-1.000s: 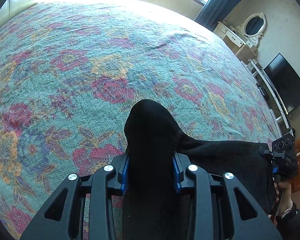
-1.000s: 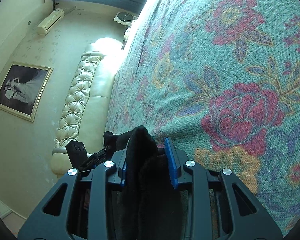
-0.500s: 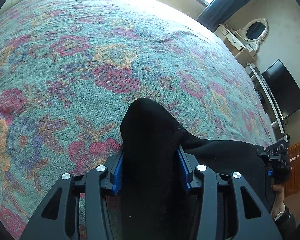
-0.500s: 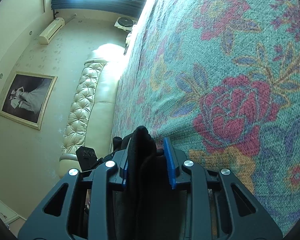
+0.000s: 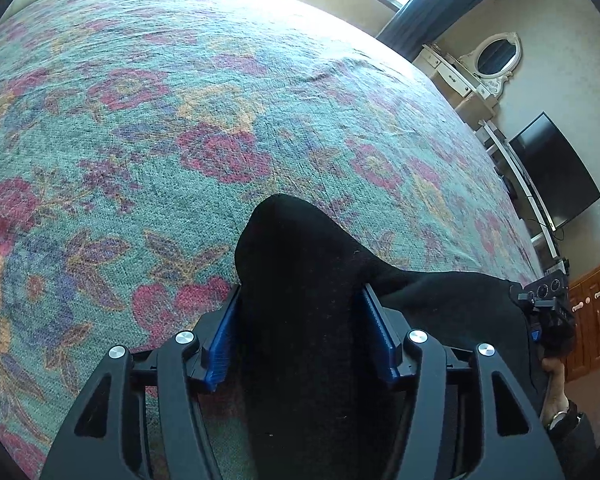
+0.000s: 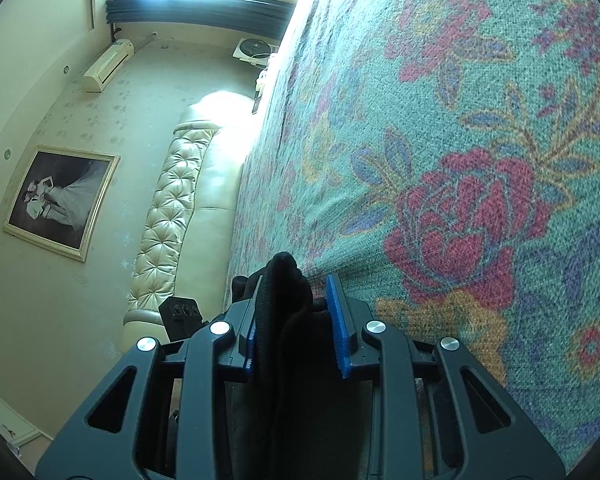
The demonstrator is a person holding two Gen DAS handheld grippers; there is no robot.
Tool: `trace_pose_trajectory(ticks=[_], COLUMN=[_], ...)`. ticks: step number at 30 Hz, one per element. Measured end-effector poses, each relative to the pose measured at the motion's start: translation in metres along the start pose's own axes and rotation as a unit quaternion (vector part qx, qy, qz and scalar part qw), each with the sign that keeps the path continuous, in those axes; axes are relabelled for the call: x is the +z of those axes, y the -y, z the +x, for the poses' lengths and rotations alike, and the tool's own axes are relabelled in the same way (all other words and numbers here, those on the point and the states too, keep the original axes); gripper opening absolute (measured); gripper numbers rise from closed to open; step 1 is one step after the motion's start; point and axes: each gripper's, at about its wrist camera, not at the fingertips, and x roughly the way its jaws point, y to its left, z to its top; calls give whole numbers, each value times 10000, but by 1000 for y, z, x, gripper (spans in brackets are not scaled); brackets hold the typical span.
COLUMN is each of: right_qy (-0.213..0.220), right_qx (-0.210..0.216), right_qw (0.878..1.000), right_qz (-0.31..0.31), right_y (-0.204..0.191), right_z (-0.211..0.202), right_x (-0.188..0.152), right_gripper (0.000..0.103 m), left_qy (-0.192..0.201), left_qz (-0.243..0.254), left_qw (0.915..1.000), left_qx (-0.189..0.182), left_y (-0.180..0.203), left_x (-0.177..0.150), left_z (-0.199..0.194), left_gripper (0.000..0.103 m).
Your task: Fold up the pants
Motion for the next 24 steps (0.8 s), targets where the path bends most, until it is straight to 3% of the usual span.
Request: trace_pose_trajectory(ticks=[6, 11, 14, 16, 19, 24], right_qy=[21, 280, 421, 503, 555, 410], right_qx=[44, 123, 92, 35, -173, -385], right_qw=[10000, 9993, 9988, 9986, 9983, 9984], right_qz=[15, 201, 214, 157, 101, 64], right_y=[-1, 3, 2, -3, -11, -15], right_z=[-4, -31, -57, -74, -92, -94], right_x=[-1, -9, -23, -38, -65, -108], right_gripper=[29, 39, 55, 68, 79, 82], left_qy=[39, 244, 364, 370, 347, 397], left_qz=[24, -178, -478, -613, -652, -797], left_qw=[10000, 9994, 9978, 9970, 9969, 9953], left_qx=[-71, -147, -274, -297, -274, -384], left_y=[-1, -16, -33, -43, -46, -38], left_x=[-1, -14, -36, -56, -89, -133], left_z=[-3, -31, -56, -70, -87, -104], left_gripper=[63, 70, 78, 79, 80, 85])
